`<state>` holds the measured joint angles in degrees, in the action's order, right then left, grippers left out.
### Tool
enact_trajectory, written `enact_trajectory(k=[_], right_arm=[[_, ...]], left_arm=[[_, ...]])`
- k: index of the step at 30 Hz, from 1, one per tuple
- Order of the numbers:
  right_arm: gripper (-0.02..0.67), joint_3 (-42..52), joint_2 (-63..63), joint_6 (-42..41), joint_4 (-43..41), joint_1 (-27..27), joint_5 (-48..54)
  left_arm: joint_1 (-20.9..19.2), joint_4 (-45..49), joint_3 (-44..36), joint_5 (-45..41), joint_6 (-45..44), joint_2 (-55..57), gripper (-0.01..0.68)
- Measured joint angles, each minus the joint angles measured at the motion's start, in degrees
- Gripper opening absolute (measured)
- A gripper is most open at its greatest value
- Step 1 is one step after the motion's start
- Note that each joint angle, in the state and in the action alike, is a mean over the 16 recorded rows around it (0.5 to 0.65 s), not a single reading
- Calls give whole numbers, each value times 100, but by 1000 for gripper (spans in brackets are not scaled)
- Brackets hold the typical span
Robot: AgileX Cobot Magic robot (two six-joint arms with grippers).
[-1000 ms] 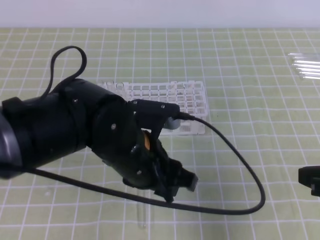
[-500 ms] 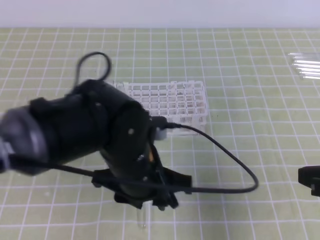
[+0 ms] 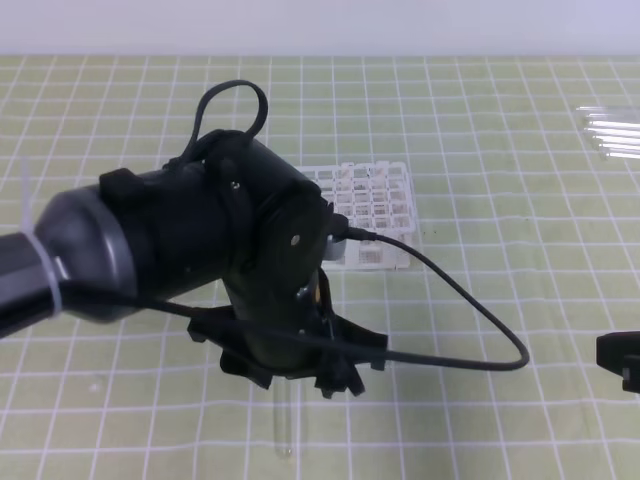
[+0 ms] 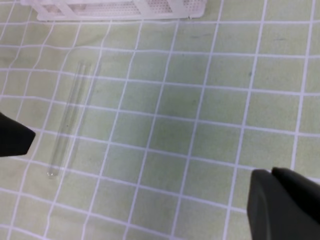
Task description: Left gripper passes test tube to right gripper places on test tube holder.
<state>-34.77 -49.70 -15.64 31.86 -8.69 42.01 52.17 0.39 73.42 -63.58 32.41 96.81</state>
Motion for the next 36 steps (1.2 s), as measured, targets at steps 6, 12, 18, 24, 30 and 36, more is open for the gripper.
enact_trajectory(k=[6, 12, 18, 24, 30, 36], right_arm=[[-2, 0, 0, 0, 8, 0, 0], [-2, 0, 0, 0, 14, 0, 0], [-2, 0, 0, 0, 16, 0, 0], [-2, 0, 0, 0, 16, 0, 0], [-2, 0, 0, 0, 16, 0, 0], [-2, 0, 0, 0, 16, 0, 0]], left_arm=[[-1, 14, -72, 23, -114, 179, 43], [1, 69, -137, 67, -296, 403, 43], [1, 132, -159, 182, -467, 555, 42], [1, 116, -153, 327, -468, 731, 41], [1, 133, -162, 392, -466, 918, 38], [-9, 196, -168, 430, -467, 1101, 36]])
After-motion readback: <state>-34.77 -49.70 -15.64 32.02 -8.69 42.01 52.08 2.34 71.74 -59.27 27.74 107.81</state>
